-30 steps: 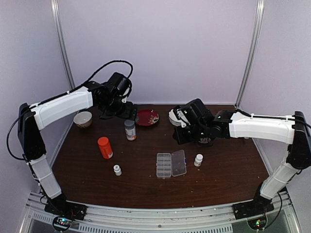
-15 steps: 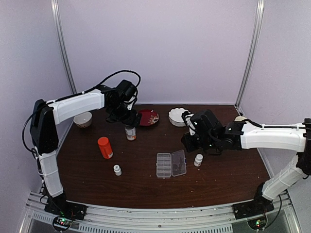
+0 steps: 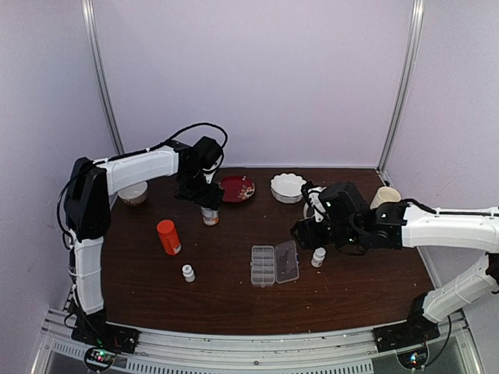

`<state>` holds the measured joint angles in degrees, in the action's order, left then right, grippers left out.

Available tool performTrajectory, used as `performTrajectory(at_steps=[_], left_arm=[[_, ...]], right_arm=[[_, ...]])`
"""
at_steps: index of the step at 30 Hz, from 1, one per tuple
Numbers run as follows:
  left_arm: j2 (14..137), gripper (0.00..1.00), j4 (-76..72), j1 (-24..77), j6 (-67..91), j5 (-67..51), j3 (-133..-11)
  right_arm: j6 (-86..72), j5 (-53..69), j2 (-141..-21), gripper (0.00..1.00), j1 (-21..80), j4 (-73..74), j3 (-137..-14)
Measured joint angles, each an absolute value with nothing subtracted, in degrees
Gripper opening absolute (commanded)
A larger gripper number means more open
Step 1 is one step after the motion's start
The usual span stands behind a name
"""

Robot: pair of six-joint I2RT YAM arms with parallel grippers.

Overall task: Sort the pills into containers
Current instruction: Move the pill bottle to the center of the board.

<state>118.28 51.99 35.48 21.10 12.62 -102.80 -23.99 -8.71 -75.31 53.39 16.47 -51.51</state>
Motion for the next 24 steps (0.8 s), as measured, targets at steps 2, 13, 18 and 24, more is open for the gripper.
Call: performTrajectory(at_steps=[2, 13, 18, 24], left_arm=[[119.5, 0.87, 52.2, 35.5, 21.0, 12.6, -103.5], [120.4, 0.76, 51.2, 35.4, 20.8, 10.7, -105.5], [121.5, 0.66, 50.7, 35.0, 20.5, 9.0, -109.1], [122.7, 0.8, 50.5, 34.4, 19.8, 8.5, -110.2]], right_arm=[[-23.9, -8.3, -75.3, 0.65, 53.4, 16.6, -51.5], [-21.4, -8.2, -74.9, 0.66, 53.4, 17.1, -51.6], [-20.2, -7.8, -76.1, 0.65, 53.4, 17.1, -53.6], [-18.2, -7.8, -76.9, 0.65, 53.2, 17.1, -55.3]])
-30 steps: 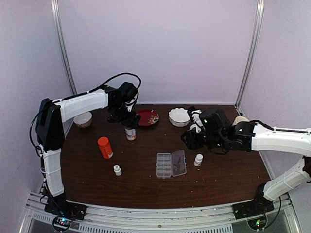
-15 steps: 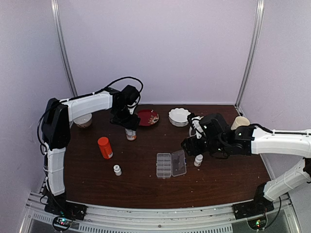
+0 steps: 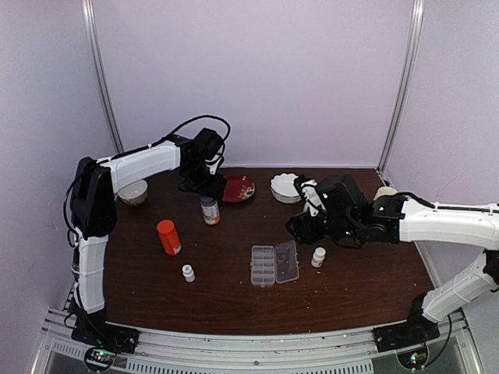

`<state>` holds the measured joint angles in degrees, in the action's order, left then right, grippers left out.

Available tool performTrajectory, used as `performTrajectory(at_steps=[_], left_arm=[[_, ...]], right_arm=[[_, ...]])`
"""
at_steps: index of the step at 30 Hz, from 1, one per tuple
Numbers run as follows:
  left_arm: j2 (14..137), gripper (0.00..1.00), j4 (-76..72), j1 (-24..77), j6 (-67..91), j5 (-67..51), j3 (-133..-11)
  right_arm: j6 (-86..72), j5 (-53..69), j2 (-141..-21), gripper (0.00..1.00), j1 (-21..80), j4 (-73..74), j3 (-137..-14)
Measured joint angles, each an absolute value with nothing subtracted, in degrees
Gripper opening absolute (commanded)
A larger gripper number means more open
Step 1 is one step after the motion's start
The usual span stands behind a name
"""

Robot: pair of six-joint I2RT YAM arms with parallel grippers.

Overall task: Sort the pills into containers
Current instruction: Move the pill bottle to the center of the board.

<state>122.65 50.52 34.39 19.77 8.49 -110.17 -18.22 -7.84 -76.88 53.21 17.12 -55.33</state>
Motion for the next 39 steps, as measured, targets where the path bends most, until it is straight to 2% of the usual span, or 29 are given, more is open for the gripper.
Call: performTrajectory(at_steps=[4, 8, 12, 17, 21, 23, 29, 33, 39], left_arm=[[122.8, 0.9, 50.7, 34.3, 19.6, 8.5, -110.2], [122.9, 0.9, 50.7, 34.3, 19.5, 8.9, -110.2], [123.0, 0.81, 50.6, 34.2, 19.5, 8.0, -110.2], [123.9, 0.75, 50.4, 33.7, 19.6, 7.0, -110.1], [124.5, 0.56, 50.4, 33.4, 19.7, 7.0, -110.1], [124.5, 0.5, 50.4, 33.2, 19.9, 7.1, -110.1], [122.9, 0.45, 48.3, 33.1, 18.9, 5.4, -107.4], [119.4, 0.42, 46.2, 33.5, 18.3, 0.0, -102.6], [114.0, 0.41, 44.9, 39.5, 17.6, 0.0, -97.1]], right_arm=[[-17.7, -7.8, -78.0, 0.65, 52.6, 17.0, -56.2], [-17.3, -7.4, -79.7, 0.65, 52.2, 17.1, -56.9], [-16.7, -6.8, -81.2, 0.65, 52.2, 17.3, -58.3], [-16.4, -6.4, -81.6, 0.64, 52.2, 17.3, -59.3], [-16.2, -6.2, -81.8, 0.64, 52.2, 17.4, -59.6], [-16.1, -6.1, -82.0, 0.64, 52.2, 17.4, -60.0], [-15.4, -5.6, -82.6, 0.64, 52.1, 18.0, -61.7], [-15.4, -3.5, -84.8, 0.65, 51.7, 18.0, -62.8], [-17.5, -0.4, -85.9, 0.66, 51.5, 17.7, -62.3]])
